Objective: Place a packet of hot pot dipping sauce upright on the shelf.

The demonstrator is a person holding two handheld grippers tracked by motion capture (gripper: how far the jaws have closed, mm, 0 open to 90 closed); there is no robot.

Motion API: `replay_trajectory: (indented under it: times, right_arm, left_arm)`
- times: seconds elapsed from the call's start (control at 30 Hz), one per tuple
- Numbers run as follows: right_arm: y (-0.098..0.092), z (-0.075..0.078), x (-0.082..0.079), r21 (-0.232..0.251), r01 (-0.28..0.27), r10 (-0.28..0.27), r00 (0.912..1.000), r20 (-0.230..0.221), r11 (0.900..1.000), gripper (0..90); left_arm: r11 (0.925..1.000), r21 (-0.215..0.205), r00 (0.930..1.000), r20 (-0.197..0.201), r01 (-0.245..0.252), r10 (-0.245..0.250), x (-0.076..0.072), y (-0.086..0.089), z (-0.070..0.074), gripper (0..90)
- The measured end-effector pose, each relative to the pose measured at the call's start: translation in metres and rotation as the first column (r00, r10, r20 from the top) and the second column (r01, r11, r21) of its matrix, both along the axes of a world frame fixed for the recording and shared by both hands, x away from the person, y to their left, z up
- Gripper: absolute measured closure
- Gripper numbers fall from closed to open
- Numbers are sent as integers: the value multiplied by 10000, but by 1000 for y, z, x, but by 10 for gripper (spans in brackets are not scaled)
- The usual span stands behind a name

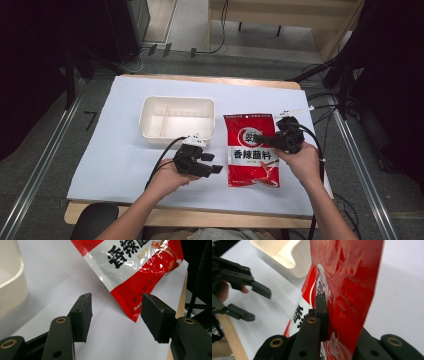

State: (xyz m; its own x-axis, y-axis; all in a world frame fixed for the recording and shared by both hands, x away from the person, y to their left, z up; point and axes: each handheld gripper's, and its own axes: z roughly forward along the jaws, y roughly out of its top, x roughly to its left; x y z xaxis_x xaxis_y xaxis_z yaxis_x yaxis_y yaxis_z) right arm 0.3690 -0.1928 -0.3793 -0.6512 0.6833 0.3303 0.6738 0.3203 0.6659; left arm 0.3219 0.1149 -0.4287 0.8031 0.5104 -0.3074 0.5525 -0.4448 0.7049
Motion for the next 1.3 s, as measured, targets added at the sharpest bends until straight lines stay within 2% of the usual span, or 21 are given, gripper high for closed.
replay_trajectory:
  times: [0.2,0.43,0.57,0.7,0.93,1.03,1.13,1.3]
  right_arm:
    - [-1,17,-8,189,-191,185,9994,306,9996,900]
    - [-3,36,-16,462,-343,315,9977,598,9983,900]
    - [-3,44,-19,512,-287,244,9962,831,9983,900]
    - [-3,50,-18,579,-192,131,9945,1039,9981,900]
    - [-5,60,-12,480,-52,-4,9932,1164,9988,900]
    - [-5,64,-6,416,-100,52,9936,1133,9991,900]
    - [-4,68,-1,413,-95,49,9938,1111,9991,900]
    - [-1,71,7,343,-77,40,9941,1087,9994,900]
  left_arm:
    - [9999,-9,9998,118,150,-150,-2,3,3,423]
    - [10000,-63,9999,141,31,-30,-1,7,5,414]
    - [9993,-360,9992,383,-43,57,-2,8,7,421]
    - [9999,-78,9991,416,81,-78,-3,10,7,417]
    - [9992,-325,9990,375,-230,242,-2,19,11,398]
    - [9993,-270,9991,342,-257,266,-1,23,12,392]
    - [9994,-300,9995,268,-178,186,0,26,11,383]
    - [9999,-102,9999,143,-14,16,0,29,9,362]
